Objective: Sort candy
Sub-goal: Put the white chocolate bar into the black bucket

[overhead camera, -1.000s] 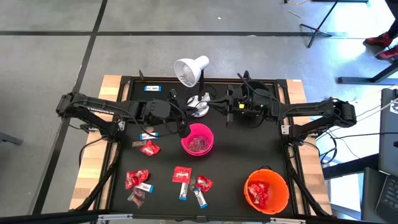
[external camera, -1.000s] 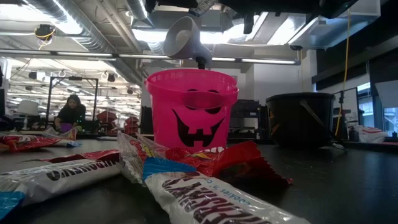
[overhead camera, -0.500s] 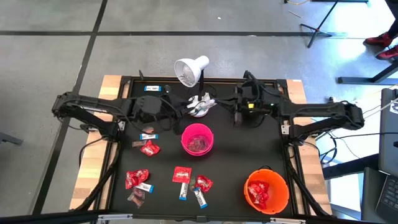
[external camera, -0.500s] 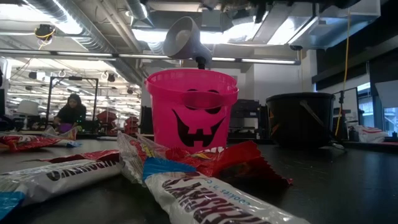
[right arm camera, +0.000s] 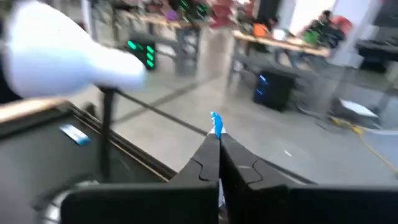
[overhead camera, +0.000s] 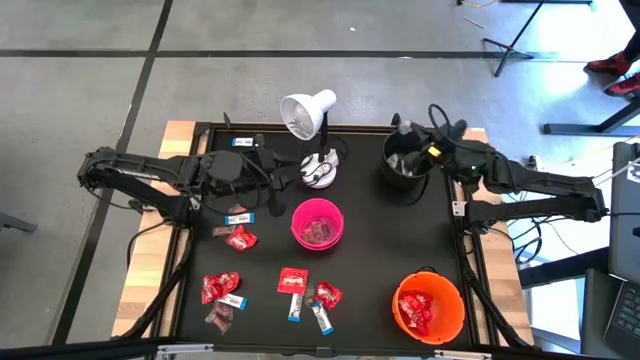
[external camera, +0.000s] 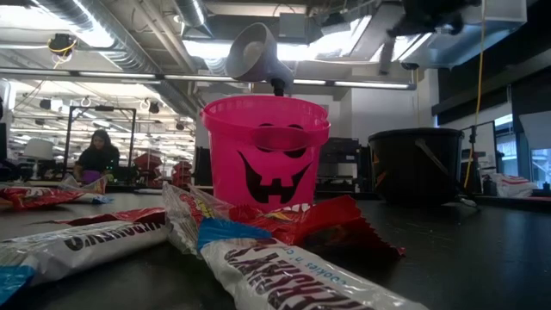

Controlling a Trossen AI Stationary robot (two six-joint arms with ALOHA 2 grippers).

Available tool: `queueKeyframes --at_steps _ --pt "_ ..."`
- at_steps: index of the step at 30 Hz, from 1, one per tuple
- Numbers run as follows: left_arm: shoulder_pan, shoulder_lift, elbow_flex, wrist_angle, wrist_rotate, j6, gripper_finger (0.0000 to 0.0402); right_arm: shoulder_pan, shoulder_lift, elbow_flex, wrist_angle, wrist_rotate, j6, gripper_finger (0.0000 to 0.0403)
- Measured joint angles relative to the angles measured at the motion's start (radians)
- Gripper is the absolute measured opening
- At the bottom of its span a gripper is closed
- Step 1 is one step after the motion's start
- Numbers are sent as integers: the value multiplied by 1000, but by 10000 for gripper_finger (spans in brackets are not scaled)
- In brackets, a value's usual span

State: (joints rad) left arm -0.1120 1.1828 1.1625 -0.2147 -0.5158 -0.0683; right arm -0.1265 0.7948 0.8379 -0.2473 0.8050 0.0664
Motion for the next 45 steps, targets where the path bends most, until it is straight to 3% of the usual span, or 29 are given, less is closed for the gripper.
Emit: queueKeyframes --at_steps 9,18,22,29,31,33,36,38,42,45 --pt "0 1 0 -1 -1 0 140 0 -21 0 -309 145 195 1" --pt "0 1 0 -1 -1 -5 140 0 -18 0 -332 145 217 29" --pt "0 1 0 -1 -1 -6 140 0 -18 0 -332 145 215 65" --pt "0 1 0 -20 -4 9 140 1 -7 0 -329 83 215 170" --pt "0 1 0 -66 -50 22 140 2 -8 1 -320 34 216 192" --pt "11 1 0 -145 -159 24 140 2 -6 1 -309 -13 212 207" --pt "61 1 0 -281 -307 -12 140 2 -7 1 -281 -52 191 217" --pt "118 -3 0 -379 -313 -42 140 2 -7 1 -270 -69 188 217" --pt "291 -8 -21 -533 -206 -110 140 2 -7 1 -267 -84 187 212" --pt "452 -4 -75 -550 -82 -114 140 2 -7 1 -266 -104 190 209"
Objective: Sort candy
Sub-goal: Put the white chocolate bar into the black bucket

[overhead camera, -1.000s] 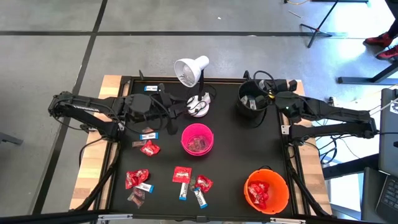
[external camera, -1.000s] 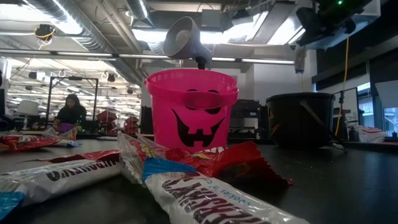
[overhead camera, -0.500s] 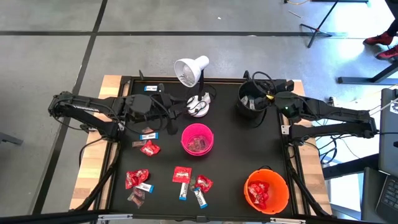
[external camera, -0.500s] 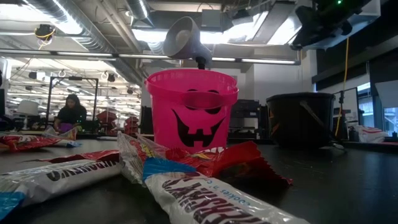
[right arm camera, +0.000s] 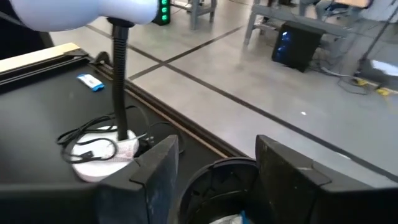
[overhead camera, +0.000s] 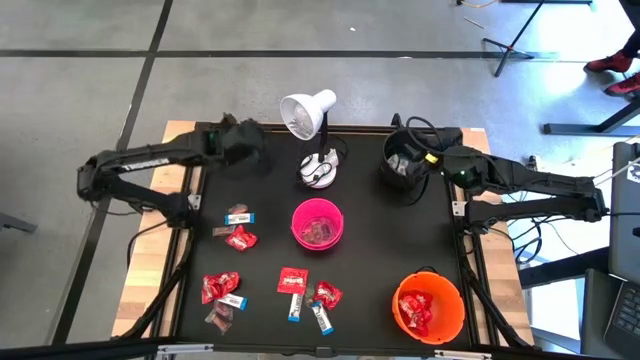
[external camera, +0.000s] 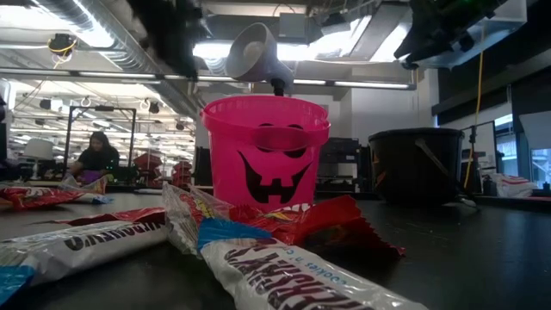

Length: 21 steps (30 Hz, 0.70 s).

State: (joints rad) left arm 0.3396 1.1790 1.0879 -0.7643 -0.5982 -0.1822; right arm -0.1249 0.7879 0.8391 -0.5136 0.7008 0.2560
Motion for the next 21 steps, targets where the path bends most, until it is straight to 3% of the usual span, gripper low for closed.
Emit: queueKeyframes --at_steps 4,10,15,21 --pt "212 24 -77 29 182 21 140 0 0 0 18 -52 0 209" --pt "458 108 -124 67 334 122 140 1 0 0 93 -160 -44 209" --pt "567 235 -124 72 380 147 142 1 0 0 157 -225 -56 209" --pt "645 390 -124 70 379 152 173 1 0 0 176 -278 -56 209"
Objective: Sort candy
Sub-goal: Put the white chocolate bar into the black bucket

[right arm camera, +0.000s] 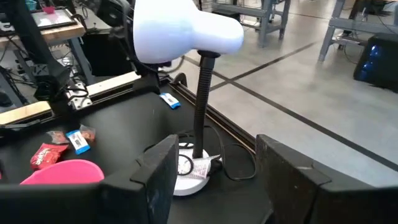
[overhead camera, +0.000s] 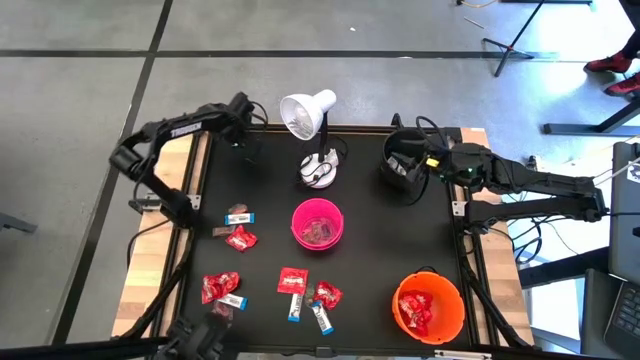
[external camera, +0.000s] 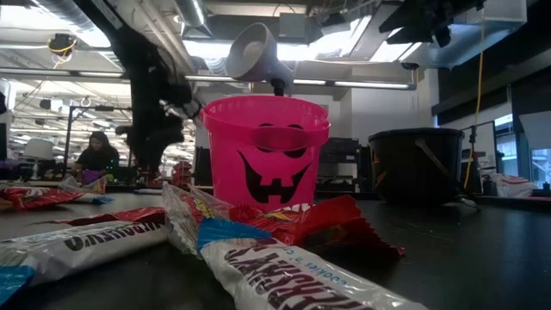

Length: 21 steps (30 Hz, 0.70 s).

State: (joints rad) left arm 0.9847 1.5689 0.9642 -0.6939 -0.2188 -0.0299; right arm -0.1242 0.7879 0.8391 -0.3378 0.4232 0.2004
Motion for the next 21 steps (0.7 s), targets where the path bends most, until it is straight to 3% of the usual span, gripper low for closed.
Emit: queueKeyframes --at_steps 6,14,21 --pt "23 97 0 69 -30 18 199 0 0 0 0 -16 2 209" --pt "28 137 0 129 40 16 201 0 0 0 0 -16 4 209" --pt "11 136 3 43 241 -27 200 0 0 0 0 -26 10 209"
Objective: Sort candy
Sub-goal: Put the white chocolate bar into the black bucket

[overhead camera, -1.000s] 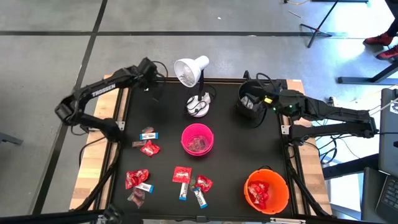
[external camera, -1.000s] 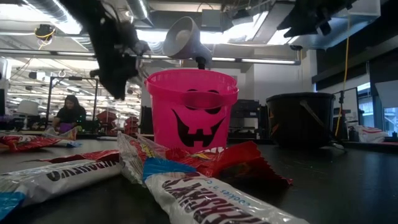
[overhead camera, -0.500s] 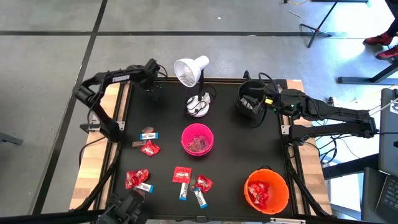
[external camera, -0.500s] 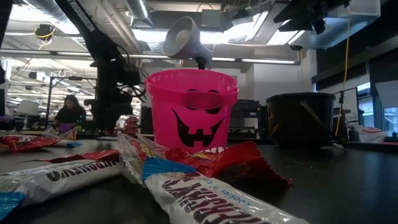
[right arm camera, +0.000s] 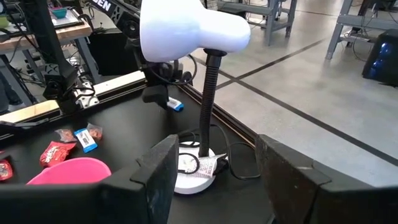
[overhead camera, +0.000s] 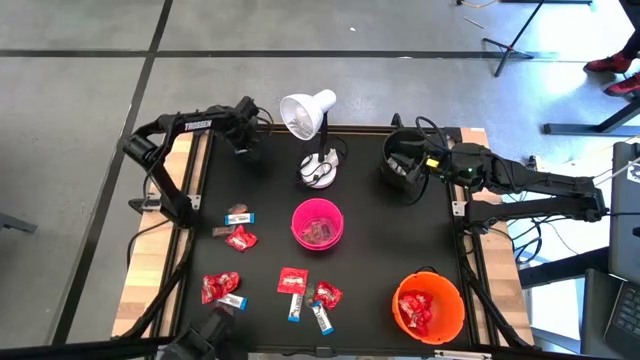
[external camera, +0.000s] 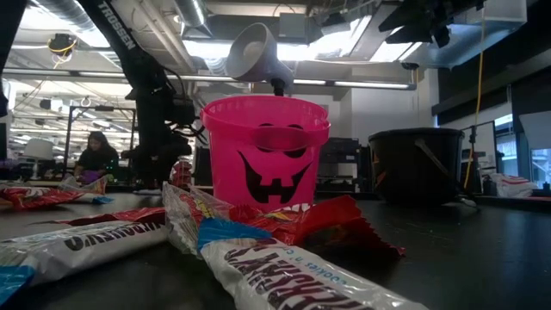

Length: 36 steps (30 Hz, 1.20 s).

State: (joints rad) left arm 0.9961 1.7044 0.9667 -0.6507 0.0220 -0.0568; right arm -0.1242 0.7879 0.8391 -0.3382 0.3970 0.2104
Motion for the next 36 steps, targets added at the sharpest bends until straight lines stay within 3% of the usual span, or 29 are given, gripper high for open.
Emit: queueKeyframes --at_steps 11,20,23,25,31,36 --pt "-124 -20 -3 -207 124 -47 200 0 0 0 -1 -25 2 209" --pt "-305 -139 -4 -193 -112 -67 200 0 36 0 0 -25 3 209" --pt "-325 -148 -4 -194 -254 -15 200 0 58 0 4 -25 17 209" --pt "-316 -148 -4 -185 -286 12 200 0 71 0 6 -38 21 209" --pt "-222 -148 -3 -151 -146 65 200 0 96 -1 56 -128 21 209" --pt "-159 -123 -3 -182 -87 68 200 0 96 -1 61 -148 21 209"
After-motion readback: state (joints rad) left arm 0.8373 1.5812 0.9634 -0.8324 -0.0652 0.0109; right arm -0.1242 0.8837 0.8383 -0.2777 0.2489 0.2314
